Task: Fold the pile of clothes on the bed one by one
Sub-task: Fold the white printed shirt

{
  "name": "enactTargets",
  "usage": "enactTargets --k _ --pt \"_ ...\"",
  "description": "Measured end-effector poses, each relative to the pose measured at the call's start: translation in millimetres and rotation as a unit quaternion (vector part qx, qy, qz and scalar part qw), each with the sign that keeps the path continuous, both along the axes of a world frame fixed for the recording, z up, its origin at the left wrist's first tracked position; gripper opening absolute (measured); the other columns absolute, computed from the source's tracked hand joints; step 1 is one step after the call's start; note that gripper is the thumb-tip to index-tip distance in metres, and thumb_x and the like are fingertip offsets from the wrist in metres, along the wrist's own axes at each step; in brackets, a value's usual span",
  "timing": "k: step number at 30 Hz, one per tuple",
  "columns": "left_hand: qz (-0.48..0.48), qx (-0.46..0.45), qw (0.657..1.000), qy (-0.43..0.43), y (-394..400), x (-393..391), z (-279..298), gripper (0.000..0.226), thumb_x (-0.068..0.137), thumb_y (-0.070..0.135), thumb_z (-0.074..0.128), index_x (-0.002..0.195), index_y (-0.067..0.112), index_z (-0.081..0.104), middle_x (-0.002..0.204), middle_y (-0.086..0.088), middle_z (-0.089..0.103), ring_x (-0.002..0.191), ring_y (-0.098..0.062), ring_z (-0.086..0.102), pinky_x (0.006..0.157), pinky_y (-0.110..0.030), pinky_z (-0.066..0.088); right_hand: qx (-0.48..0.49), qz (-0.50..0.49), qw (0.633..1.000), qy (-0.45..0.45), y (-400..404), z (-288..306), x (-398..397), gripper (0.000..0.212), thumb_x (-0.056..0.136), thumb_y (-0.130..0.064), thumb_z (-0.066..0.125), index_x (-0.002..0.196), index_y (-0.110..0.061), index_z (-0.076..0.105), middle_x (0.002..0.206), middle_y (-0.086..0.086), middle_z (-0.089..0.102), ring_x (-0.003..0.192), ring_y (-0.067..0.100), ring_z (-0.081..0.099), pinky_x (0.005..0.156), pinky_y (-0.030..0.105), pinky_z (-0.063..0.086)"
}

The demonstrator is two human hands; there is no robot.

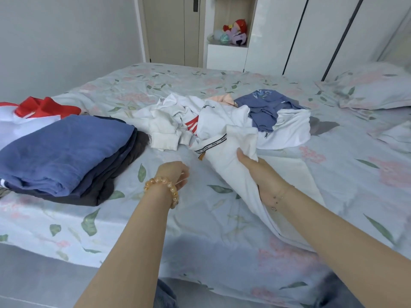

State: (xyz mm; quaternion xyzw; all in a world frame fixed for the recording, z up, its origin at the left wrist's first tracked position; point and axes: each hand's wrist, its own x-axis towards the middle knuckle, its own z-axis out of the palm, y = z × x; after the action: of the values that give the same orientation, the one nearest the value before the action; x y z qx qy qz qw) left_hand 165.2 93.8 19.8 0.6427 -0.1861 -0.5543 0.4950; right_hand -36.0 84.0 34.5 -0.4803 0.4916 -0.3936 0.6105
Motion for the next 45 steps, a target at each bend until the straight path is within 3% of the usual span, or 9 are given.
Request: enactTargets --k 2,6,11,14,22,25,31,36,45 --pt "-0.05 0.02 0.998 -0.024 -6 -8 -12 0.006 0.088 0.001 0.059 0.09 0.007 0.06 0.082 -0.006 0.057 0.074 -0.015 0.054 0.074 -0.029 0.044 0.012 0.006 0.998 -0.054 -1 14 -15 0.045 0.092 -0.045 0.057 0.128 -0.018 0.06 0.119 0.0 0.069 0.113 0.019 0.064 0.104 0.04 0.045" --pt "-0.135 -0.058 0.985 0.09 -12 -24 -19 0.072 0.08 0.027 0.075 0.141 0.014 0.04 0.13 0.0 0.053 0.117 -0.014 0.05 0.091 -0.033 0.046 0.041 0.036 0.992 -0.116 6 38 -43 0.044 0.097 -0.042 0.051 0.131 -0.016 0.059 0.125 0.004 0.066 0.117 0.022 0.062 0.105 0.041 0.044" --pt "-0.209 -0.198 0.946 0.149 -17 -36 -2 0.042 0.073 0.046 0.077 0.108 0.03 0.063 0.12 0.016 0.062 0.127 -0.009 0.048 0.113 -0.048 0.028 0.051 0.066 0.984 -0.159 22 73 -71 0.038 0.099 -0.038 0.046 0.122 -0.014 0.064 0.122 0.006 0.068 0.108 0.021 0.067 0.086 0.035 0.057" --pt "-0.26 -0.272 0.913 0.159 -15 -37 15 0.075 0.062 0.053 0.083 0.127 0.024 0.059 0.134 0.006 0.057 0.131 -0.014 0.048 0.112 -0.04 0.034 0.045 0.084 0.982 -0.161 31 96 -84 0.041 0.098 -0.038 0.046 0.127 -0.013 0.062 0.127 0.007 0.064 0.113 0.023 0.064 0.09 0.038 0.055" --pt "-0.433 -0.418 0.79 0.12 45 -6 82 0.081 0.079 0.008 0.071 0.147 -0.003 0.027 0.151 -0.022 0.032 0.139 -0.036 0.033 0.113 -0.049 0.03 0.001 0.06 0.981 -0.184 51 179 -102 0.048 0.094 -0.041 0.051 0.131 -0.011 0.06 0.127 0.009 0.064 0.11 0.024 0.065 0.093 0.043 0.053" --pt "-0.302 -0.419 0.854 0.055 68 -2 126 0.036 0.09 0.012 0.059 0.126 0.008 0.061 0.13 -0.013 0.06 0.119 -0.025 0.059 0.09 -0.035 0.053 -0.005 0.06 0.979 -0.196 59 211 -90 0.044 0.096 -0.041 0.051 0.122 -0.01 0.066 0.124 0.009 0.066 0.105 0.024 0.067 0.092 0.042 0.053" --pt "-0.101 -0.445 0.889 -0.022 104 27 219 0.038 0.099 0.035 0.044 0.125 0.012 0.059 0.119 -0.003 0.068 0.11 -0.015 0.065 0.082 -0.025 0.056 -0.044 0.091 0.972 -0.21 78 266 -39 0.044 0.096 -0.042 0.049 0.093 -0.01 0.078 0.105 0.009 0.073 0.091 0.023 0.072 0.074 0.04 0.06" --pt "-0.005 -0.441 0.889 -0.124 125 89 265 0.041 0.098 0.038 0.05 0.124 0.008 0.057 0.116 -0.009 0.069 0.107 -0.027 0.066 0.09 -0.045 0.053 -0.054 0.136 0.966 -0.213 68 288 20 0.045 0.097 -0.044 0.049 0.125 -0.013 0.063 0.123 0.008 0.067 0.113 0.025 0.064 0.096 0.042 0.05" --pt "0.136 -0.384 0.885 -0.227 155 224 281 0.018 0.096 0.036 0.056 0.103 0.023 0.065 0.094 0.006 0.075 0.081 -0.01 0.071 0.062 -0.024 0.055 -0.07 0.291 0.929 -0.215 28 276 171 0.048 0.098 -0.042 0.049 0.139 -0.017 0.051 0.133 0.005 0.061 0.121 0.023 0.059 0.107 0.042 0.04"
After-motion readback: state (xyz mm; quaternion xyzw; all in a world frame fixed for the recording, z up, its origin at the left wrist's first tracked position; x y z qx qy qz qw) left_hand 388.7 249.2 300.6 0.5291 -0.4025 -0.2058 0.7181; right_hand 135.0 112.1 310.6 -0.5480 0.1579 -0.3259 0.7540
